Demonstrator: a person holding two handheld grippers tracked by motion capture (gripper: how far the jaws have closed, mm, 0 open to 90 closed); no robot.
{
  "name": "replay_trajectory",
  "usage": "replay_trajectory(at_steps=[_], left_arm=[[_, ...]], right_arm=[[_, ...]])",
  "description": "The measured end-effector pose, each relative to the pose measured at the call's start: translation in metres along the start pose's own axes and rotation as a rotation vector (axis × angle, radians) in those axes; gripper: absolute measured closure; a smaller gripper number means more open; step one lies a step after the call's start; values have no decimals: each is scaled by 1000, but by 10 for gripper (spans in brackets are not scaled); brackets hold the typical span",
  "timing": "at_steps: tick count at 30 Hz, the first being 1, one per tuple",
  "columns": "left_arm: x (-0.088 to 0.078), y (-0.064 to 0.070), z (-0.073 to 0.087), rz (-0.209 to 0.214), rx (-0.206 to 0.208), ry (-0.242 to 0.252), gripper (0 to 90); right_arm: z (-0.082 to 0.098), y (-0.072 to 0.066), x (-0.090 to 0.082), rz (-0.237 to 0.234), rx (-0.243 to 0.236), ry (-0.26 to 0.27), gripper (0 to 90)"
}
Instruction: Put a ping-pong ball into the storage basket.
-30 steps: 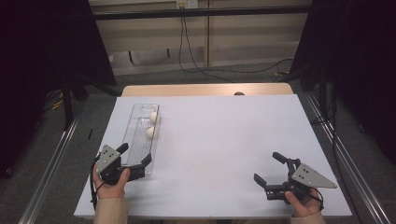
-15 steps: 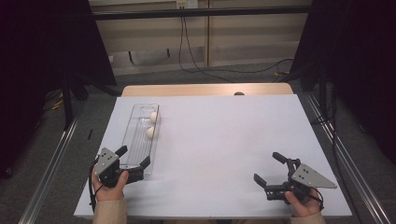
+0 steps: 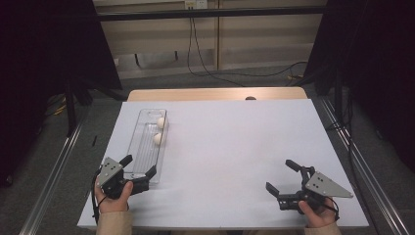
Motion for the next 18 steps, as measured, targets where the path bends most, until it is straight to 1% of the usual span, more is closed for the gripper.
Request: replay_trajectory(at_steps=[4, 9, 12, 18], left_arm=[[-1, 1, 2, 0, 6, -5, 35], [-3, 1, 5, 10, -7, -2, 35], [-3, 0, 7, 11, 0, -10, 35], [-4, 1, 6, 6, -12, 10, 34]], right_arm=[[0, 0, 0, 0, 1, -1, 8], [0, 0, 0, 1, 0, -1, 8], [0, 0, 0, 2, 0, -2, 8], [0, 0, 0, 4, -3, -4, 8]])
Point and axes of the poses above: each handheld gripper's, and its own axes: x roughly forward along the jaws, z roughly out of its underside, y roughly to its right, the point moved 3 cm from there along x, roughly forward along the jaws
